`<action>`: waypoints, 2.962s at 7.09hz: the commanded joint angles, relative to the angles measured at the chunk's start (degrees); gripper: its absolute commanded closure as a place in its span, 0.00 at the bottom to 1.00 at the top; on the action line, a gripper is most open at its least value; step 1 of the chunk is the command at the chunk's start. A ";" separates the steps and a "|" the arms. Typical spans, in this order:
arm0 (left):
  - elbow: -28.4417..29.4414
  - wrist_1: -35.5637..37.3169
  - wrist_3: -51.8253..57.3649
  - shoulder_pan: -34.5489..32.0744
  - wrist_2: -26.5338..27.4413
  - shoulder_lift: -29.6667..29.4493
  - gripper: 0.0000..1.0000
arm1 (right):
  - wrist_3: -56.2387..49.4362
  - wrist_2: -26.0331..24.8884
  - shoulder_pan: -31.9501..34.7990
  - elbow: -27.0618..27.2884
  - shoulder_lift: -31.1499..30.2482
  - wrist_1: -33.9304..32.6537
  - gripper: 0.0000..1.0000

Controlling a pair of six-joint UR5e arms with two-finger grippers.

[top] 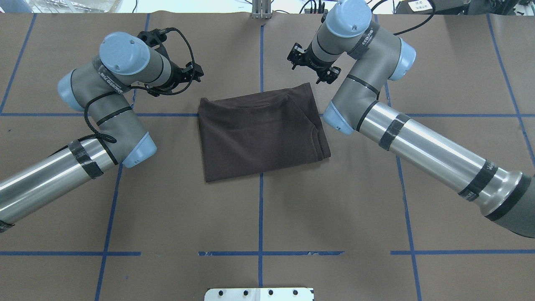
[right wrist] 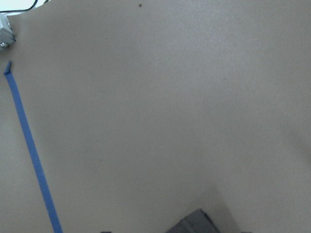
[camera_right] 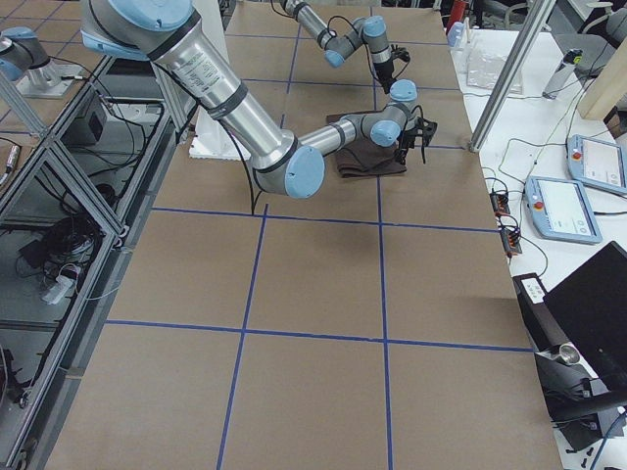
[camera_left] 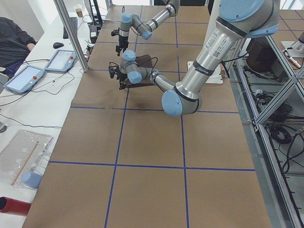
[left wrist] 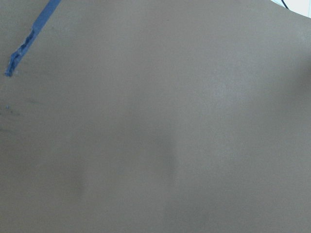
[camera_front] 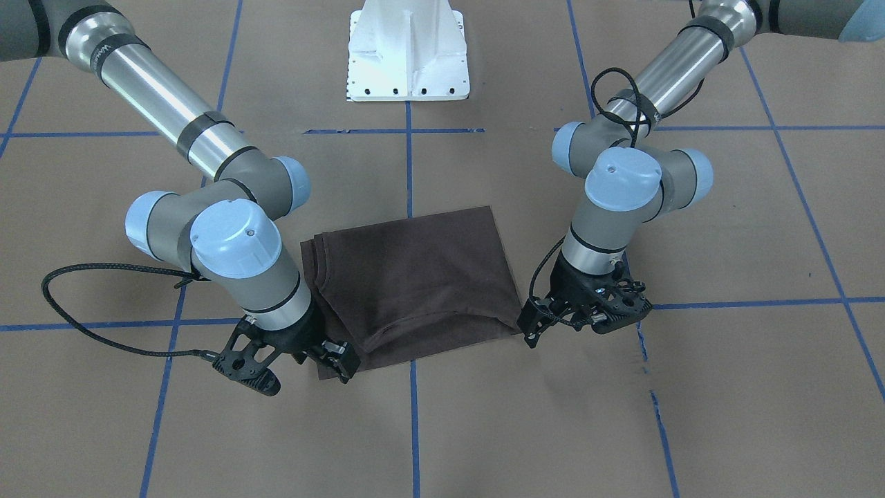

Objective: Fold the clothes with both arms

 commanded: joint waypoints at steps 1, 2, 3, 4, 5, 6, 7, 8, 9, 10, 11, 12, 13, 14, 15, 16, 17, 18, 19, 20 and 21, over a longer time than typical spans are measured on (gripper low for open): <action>-4.13 -0.02 8.76 -5.23 -8.58 4.38 0.00 | -18.99 3.01 6.21 0.06 -3.09 -3.01 0.00; -10.26 0.59 16.38 -9.43 -10.20 9.82 0.00 | -31.01 5.03 10.33 1.98 -7.11 -5.99 0.00; -14.50 1.72 26.29 -14.09 -12.30 16.22 0.00 | -43.14 7.75 15.51 4.69 -11.85 -8.89 0.00; -17.93 4.17 39.62 -19.18 -13.02 21.60 0.00 | -55.79 13.43 22.17 6.20 -16.86 -11.53 0.00; -18.84 5.85 55.33 -24.97 -13.46 26.43 0.00 | -67.23 18.10 28.16 6.56 -21.87 -13.12 0.00; -18.32 6.21 72.02 -31.47 -16.25 30.40 0.00 | -76.83 22.76 34.39 8.92 -29.23 -13.57 0.00; -17.88 12.48 86.19 -39.02 -21.50 31.31 0.00 | -81.45 24.29 39.33 10.94 -34.87 -13.67 0.00; -18.14 15.85 89.64 -41.01 -24.25 33.32 0.00 | -81.15 25.09 40.77 15.40 -42.06 -12.71 0.00; -15.36 13.01 86.80 -40.51 -22.54 34.12 0.00 | -80.45 24.83 40.78 19.01 -44.31 -12.70 0.00; -14.81 10.90 86.69 -40.67 -22.17 35.61 0.00 | -80.44 25.00 40.78 19.66 -46.59 -12.44 0.00; -14.20 11.22 85.90 -40.59 -22.08 35.97 0.00 | -80.27 25.01 41.92 22.97 -47.75 -12.52 0.00; -14.71 12.88 85.81 -40.68 -22.17 36.06 0.00 | -80.35 24.92 42.01 27.70 -50.02 -14.35 0.00; -14.89 17.77 85.81 -40.50 -22.43 35.37 0.00 | -80.35 25.00 42.01 31.66 -50.04 -21.42 0.00; -15.41 20.69 85.89 -40.50 -22.78 35.36 0.00 | -80.35 24.92 41.93 36.66 -49.52 -29.84 0.00; -15.77 22.20 86.16 -40.59 -23.48 35.88 0.00 | -80.44 24.92 41.93 38.72 -49.52 -33.06 0.00; -15.34 22.39 86.51 -40.68 -25.75 36.41 0.00 | -81.22 25.00 41.93 37.26 -50.13 -32.48 0.00; -15.68 22.39 86.60 -40.68 -26.29 37.11 0.00 | -81.23 25.09 41.93 36.55 -50.39 -32.48 0.00; -16.47 22.56 86.60 -40.68 -26.39 37.12 0.00 | -81.32 25.01 41.93 34.28 -50.48 -32.30 0.00; -16.39 22.74 86.60 -40.68 -26.39 37.29 0.00 | -82.28 25.01 41.93 32.69 -50.66 -32.30 0.00; -17.26 22.65 86.34 -40.68 -26.39 39.03 0.00 | -83.59 25.01 42.01 32.41 -51.09 -32.30 0.00; -17.27 22.74 85.99 -40.76 -27.78 39.23 0.00 | -83.52 25.01 42.01 32.49 -51.10 -32.30 0.00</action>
